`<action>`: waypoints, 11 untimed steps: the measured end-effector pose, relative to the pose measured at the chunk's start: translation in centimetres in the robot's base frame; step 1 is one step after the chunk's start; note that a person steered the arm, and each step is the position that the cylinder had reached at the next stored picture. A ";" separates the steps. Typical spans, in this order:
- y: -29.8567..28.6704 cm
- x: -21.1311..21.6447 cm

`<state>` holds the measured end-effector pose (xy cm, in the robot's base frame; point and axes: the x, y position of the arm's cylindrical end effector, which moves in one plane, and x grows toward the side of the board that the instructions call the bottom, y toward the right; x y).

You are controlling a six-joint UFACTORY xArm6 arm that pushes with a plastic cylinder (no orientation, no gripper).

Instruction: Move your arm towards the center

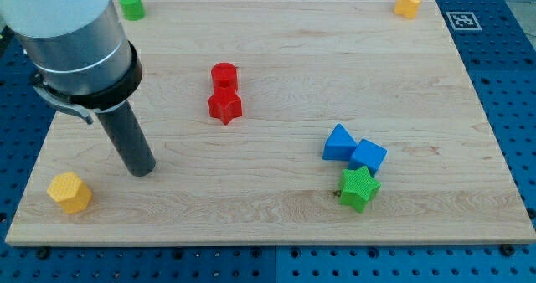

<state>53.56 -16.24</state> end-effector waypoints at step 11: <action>14.6 -17.7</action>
